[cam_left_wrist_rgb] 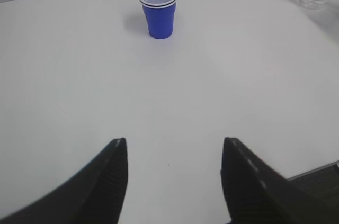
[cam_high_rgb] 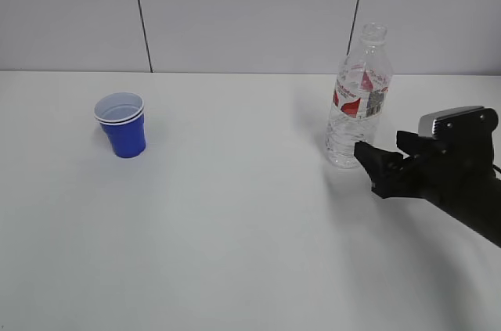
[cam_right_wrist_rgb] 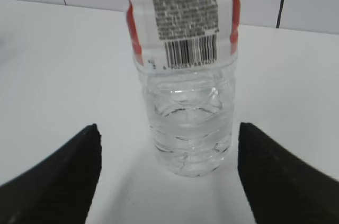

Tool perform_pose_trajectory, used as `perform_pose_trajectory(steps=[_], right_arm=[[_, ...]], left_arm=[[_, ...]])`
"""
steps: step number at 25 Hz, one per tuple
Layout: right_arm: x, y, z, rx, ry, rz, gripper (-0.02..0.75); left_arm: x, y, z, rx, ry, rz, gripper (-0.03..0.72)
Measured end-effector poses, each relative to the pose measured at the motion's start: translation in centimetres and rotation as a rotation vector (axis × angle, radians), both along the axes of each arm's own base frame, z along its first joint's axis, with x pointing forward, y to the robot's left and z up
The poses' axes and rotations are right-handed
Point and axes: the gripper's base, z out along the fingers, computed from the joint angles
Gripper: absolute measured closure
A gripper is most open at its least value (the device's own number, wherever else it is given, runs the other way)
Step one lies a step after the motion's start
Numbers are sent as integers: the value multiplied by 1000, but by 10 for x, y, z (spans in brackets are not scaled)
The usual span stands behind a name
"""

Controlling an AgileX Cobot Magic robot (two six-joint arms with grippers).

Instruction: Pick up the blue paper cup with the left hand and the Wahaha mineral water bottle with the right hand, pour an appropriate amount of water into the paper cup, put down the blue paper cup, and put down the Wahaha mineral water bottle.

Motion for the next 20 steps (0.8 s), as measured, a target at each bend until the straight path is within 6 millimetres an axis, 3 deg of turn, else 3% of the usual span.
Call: perform_pose_trajectory(steps=[6,20], right_arm=[[-22,-2,29,-2,-48,0,149],[-51,-12,100,-106,-68,-46,150]], left_arm=[[0,0,0,0,0,0,261],[0,0,0,0,0,0,261]])
